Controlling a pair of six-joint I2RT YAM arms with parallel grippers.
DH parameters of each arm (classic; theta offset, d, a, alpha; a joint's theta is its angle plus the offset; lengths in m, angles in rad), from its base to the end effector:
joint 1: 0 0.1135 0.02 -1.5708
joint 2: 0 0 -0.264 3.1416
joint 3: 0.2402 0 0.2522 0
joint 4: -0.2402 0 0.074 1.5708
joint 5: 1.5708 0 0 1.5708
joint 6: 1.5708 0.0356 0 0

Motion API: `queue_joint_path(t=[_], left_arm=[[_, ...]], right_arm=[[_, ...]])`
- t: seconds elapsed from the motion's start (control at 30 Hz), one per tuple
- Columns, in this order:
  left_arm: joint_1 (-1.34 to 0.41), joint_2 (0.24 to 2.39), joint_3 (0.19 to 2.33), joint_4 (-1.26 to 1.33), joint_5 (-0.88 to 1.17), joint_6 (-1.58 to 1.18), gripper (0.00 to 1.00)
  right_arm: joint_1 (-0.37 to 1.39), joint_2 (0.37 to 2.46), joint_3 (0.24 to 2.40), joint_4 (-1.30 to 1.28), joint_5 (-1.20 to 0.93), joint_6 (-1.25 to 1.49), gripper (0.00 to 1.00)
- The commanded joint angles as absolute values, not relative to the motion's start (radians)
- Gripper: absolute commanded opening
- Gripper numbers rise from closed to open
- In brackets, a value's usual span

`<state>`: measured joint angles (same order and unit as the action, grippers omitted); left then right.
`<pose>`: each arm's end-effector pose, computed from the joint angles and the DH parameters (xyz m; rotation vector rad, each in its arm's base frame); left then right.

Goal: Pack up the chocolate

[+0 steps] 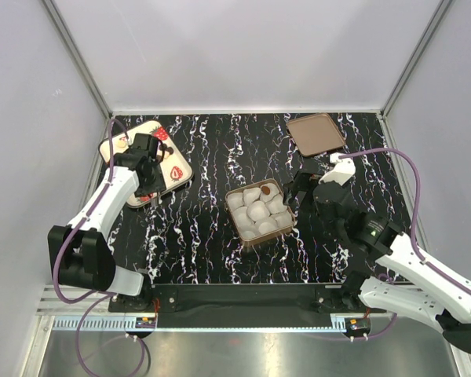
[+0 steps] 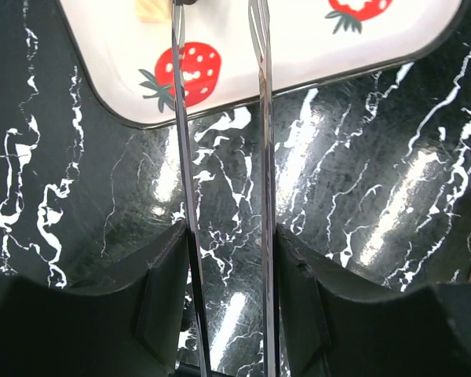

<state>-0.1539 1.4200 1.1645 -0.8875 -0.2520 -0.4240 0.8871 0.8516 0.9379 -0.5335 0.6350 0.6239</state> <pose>0.2756 -0.0338 0.2719 -0.4303 2.6236 0.1582 0.1285 0.1243 0.3486 0.1406 1.9387 0.3662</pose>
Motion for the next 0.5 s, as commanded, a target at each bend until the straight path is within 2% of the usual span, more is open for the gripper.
queue_joint_path(t=[0.0, 0.47], left_arm=[[-0.138, 1.388, 1.144, -0.828, -0.284, -0.434, 0.49], [-0.069, 1.416, 1.101, -0.764, -0.183, -0.422, 0.49]], right_arm=[[0.879, 0.822, 0.936, -0.494, 0.649, 0.617, 1.00], [0.879, 0.821, 0.940, -0.502, 0.655, 0.618, 1.00]])
